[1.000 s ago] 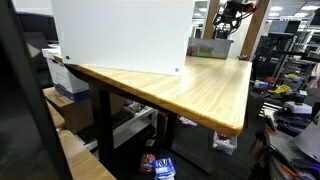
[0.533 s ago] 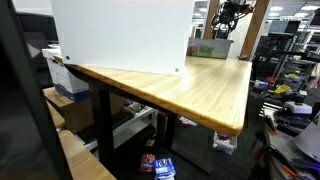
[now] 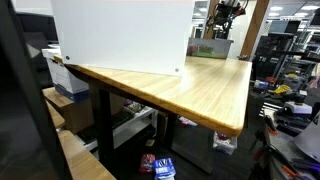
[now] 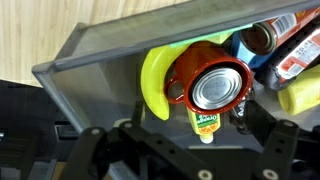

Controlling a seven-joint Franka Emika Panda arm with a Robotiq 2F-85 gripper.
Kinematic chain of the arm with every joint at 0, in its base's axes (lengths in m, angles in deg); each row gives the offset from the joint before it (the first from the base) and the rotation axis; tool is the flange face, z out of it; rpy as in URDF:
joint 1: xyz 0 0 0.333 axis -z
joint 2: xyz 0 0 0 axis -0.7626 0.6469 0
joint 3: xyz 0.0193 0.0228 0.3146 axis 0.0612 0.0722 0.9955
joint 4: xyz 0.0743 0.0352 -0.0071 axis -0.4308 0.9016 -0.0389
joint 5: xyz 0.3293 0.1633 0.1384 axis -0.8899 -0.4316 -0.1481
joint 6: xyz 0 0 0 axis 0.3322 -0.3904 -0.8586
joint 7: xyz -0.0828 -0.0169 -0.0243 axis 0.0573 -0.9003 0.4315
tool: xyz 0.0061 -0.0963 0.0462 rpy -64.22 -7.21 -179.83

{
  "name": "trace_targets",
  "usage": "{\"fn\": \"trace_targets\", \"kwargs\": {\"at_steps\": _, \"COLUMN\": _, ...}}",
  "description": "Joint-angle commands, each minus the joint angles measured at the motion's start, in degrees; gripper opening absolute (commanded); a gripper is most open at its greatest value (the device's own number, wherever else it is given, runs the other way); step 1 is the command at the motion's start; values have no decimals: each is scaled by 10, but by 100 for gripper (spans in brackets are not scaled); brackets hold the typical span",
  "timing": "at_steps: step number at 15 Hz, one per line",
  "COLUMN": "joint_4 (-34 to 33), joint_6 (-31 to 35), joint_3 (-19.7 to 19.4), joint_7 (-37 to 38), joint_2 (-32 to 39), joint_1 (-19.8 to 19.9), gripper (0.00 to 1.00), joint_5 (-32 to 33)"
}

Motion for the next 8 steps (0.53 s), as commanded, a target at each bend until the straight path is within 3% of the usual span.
{"fn": "trace_targets", "kwargs": {"at_steps": 1, "joint_4": -42, "joint_6": -27, "joint_3": -7, "joint_7": -11, "joint_2": 32, "joint_1": -9, "gripper": 100, "joint_5": -24}}
{"fn": "trace_targets", "kwargs": {"at_steps": 8, "joint_4": -81, "joint_6": -51, "joint_3": -5, "joint_7": -20, "joint_2": 74, "joint_1": -11, "gripper": 100, "joint_5": -42}}
